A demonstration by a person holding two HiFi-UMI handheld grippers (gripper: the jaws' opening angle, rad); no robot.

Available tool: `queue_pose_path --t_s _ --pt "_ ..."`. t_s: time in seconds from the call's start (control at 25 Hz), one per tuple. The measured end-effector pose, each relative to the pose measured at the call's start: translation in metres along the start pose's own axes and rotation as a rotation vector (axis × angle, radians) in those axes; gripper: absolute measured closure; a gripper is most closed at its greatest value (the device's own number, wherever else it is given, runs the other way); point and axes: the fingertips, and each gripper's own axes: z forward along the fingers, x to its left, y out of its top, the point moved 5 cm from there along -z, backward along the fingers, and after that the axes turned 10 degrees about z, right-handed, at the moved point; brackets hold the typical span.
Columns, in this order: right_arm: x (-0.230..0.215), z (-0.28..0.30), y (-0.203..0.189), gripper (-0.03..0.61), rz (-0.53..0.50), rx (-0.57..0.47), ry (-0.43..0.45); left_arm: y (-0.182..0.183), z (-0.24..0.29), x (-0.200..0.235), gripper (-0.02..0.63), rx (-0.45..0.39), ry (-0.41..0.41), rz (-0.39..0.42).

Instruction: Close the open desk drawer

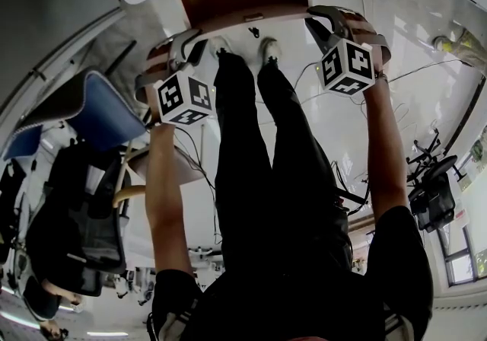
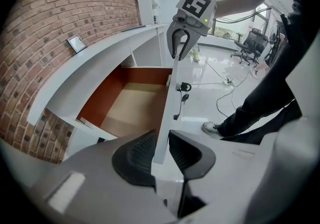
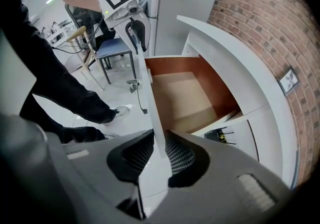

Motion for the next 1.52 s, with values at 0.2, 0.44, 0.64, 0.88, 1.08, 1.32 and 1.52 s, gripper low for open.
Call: queue_pose_path --t_s 0.2,0.44,0.64,0.88,1.08,1.32,1.52 --pt "-0.005 0.005 0.007 0.5 0.0 0.0 -0.012 -0.005 0.001 0.007 0.509 0.002 0.028 -0.018" --pt "-0.02 0.003 0.011 0.5 0.0 -0.01 -0.029 -0.001 0.001 0.021 0.508 0.008 0.054 -0.02" --pt "-0.036 0.003 0.009 0.5 -0.008 -0.012 -0.042 0.006 0.007 0.035 0.505 0.012 0.07 -0.018" --pt "-0.043 0.008 0.013 0.5 -0.01 -0.021 -0.046 0.004 0.01 0.044 0.503 0.024 0.086 -0.024" --pt "-0.054 0.007 0.015 0.497 0.004 -0.028 -0.072 0.007 0.01 0.052 0.5 0.024 0.116 -0.036" --pt "-0.065 0.01 0.018 0.495 0.009 -0.038 -0.078 0.008 0.013 0.061 0.499 0.031 0.132 -0.043" --pt "-0.068 0.008 0.018 0.494 0.014 -0.043 -0.085 0.01 0.013 0.064 0.497 0.037 0.141 -0.053"
